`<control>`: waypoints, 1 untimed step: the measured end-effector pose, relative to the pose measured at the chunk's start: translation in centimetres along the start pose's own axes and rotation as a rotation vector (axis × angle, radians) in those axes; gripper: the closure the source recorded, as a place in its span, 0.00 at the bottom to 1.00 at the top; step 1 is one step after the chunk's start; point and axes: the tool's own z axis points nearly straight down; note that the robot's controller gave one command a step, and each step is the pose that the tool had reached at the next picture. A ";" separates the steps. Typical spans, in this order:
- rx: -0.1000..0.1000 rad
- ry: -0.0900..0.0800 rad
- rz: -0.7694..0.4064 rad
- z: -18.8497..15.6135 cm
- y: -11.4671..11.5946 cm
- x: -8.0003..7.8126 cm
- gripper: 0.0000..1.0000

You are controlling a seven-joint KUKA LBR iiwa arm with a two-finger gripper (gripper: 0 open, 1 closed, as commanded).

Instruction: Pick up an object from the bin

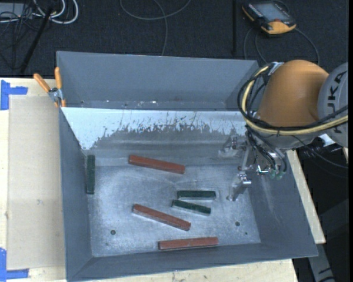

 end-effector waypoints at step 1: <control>0.001 -0.007 -0.001 -0.4 0.0 -0.2 0.00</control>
Offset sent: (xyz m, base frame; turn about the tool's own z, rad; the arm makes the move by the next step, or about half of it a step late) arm -0.0110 0.0149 -0.1205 -0.2325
